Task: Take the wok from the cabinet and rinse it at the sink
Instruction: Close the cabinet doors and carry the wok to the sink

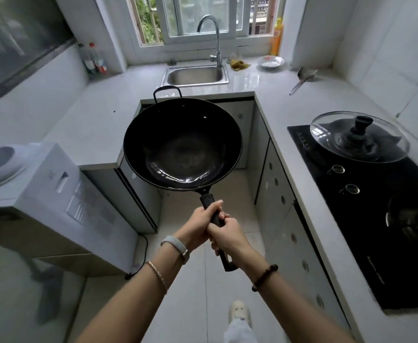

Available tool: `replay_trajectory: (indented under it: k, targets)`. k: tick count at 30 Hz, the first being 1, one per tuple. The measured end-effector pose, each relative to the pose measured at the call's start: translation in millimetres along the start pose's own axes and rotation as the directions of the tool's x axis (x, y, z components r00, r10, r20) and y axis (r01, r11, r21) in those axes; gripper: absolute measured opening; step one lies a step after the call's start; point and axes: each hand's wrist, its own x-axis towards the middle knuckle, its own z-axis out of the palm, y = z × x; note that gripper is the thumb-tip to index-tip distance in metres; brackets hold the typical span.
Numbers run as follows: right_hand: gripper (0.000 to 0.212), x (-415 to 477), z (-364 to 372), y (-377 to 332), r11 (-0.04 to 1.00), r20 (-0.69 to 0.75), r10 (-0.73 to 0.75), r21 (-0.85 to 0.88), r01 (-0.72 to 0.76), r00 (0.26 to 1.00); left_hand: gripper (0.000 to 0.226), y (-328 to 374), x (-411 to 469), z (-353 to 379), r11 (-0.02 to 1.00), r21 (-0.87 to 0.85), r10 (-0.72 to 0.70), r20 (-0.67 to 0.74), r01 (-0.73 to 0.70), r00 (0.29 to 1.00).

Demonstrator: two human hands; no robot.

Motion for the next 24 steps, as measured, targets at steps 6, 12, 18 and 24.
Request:
replay_trajectory:
  k: [6, 12, 18, 24]
  targets:
    - [0.016, 68.8, -24.0, -41.4, 0.999, 0.056, -0.026, -0.03, 0.028, 0.998, 0.025, 47.4, 60.1, 17.7, 0.999, -0.021, 0.031, -0.047, -0.032, 0.998]
    - [0.019, 130.2, -33.9, -78.8, 0.997, 0.094, -0.048, -0.062, 0.054, 0.994, 0.026, 91.8, 111.5, 24.7, 0.998, -0.02, 0.058, -0.096, -0.06, 0.994]
    - [0.021, 207.0, -28.9, -114.5, 0.994, 0.111, -0.049, -0.089, 0.059, 0.993, 0.028, 140.3, 179.3, 14.1, 0.997, -0.043, 0.062, -0.134, -0.068, 0.989]
    - [0.021, 304.8, -10.5, -156.3, 0.992, 0.081, -0.029, -0.119, 0.039, 0.996, 0.028, 198.9, 268.3, -9.6, 0.995, -0.082, 0.052, -0.136, -0.063, 0.989]
